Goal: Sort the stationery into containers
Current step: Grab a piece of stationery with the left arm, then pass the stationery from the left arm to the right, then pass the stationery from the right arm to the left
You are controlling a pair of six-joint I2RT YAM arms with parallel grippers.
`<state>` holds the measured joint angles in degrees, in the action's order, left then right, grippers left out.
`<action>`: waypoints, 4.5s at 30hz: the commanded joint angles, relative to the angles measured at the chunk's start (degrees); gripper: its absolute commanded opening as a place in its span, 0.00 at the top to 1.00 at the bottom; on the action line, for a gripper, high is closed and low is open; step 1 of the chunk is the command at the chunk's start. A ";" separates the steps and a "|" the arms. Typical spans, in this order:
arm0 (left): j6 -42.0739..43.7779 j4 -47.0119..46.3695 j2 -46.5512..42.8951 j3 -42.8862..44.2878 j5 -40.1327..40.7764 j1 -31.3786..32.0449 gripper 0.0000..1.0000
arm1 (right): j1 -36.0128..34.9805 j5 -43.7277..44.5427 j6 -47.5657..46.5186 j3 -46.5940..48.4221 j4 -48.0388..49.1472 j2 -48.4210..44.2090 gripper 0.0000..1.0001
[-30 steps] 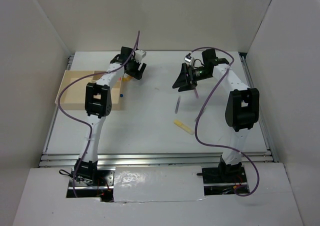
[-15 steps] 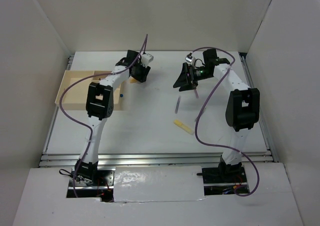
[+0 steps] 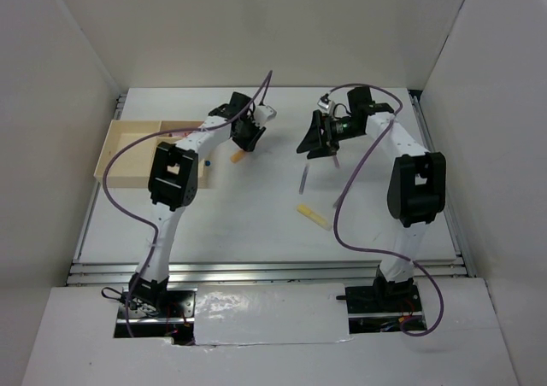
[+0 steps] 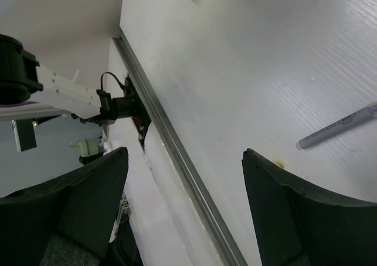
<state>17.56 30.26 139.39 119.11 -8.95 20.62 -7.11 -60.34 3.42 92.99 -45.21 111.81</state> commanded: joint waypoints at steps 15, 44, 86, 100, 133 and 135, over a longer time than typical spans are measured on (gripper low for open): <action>-35.92 -20.85 -47.14 -39.11 -20.85 -4.36 1.00 | 4.30 14.27 1.52 -17.93 13.86 -30.94 0.19; -75.04 -41.16 -75.32 -56.71 -9.95 -2.08 0.95 | -30.40 26.14 24.00 -2.38 30.45 -24.98 0.27; -80.66 -43.27 -76.38 -60.05 -13.11 -5.50 0.84 | -31.38 20.70 29.01 2.02 35.63 -17.77 0.25; -80.14 -43.80 -76.20 -60.40 -13.55 -4.89 0.81 | -31.56 23.42 29.89 3.87 35.90 -14.34 0.70; 67.76 5.16 -96.77 -63.21 -35.26 -1.81 0.27 | -27.77 -11.90 4.75 -3.34 9.61 -19.35 1.00; 72.06 4.11 -96.33 -63.73 -36.05 -1.81 0.28 | -29.00 -13.66 5.71 -4.56 9.79 -18.91 1.00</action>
<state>75.83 35.55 42.44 55.99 -43.31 18.46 -34.24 -68.20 7.86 90.02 -35.44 92.51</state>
